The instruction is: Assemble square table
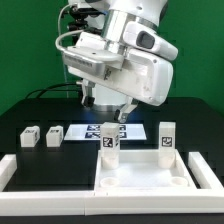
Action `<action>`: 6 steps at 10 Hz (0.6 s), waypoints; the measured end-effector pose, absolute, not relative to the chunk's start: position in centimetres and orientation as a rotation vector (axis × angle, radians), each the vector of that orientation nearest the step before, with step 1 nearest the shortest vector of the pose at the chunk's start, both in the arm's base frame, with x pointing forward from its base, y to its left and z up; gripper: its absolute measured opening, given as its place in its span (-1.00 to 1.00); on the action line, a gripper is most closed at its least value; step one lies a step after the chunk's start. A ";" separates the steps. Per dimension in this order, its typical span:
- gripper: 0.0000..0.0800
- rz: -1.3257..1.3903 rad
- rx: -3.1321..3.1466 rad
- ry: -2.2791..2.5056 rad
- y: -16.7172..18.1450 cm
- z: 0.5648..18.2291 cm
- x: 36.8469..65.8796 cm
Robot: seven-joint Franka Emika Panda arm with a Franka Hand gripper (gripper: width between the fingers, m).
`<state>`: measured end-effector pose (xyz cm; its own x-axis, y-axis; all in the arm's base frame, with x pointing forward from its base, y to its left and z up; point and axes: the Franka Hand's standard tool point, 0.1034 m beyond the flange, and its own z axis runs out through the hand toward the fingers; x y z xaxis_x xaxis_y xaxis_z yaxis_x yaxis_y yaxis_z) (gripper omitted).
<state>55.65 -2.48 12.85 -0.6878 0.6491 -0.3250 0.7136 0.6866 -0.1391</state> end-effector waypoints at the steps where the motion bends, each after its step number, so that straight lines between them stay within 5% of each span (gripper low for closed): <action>1: 0.62 -0.363 1.268 2.575 -3.4 12.9 55.0; 6: 0.62 -0.410 1.813 2.327 -7.1 9.6 49.6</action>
Offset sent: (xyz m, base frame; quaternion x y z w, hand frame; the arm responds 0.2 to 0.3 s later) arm -0.0513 -0.0347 -0.0321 0.0503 0.0560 0.2407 0.9677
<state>49.65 -7.11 9.59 -0.2509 0.9224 -0.2935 0.9672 0.2266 -0.1149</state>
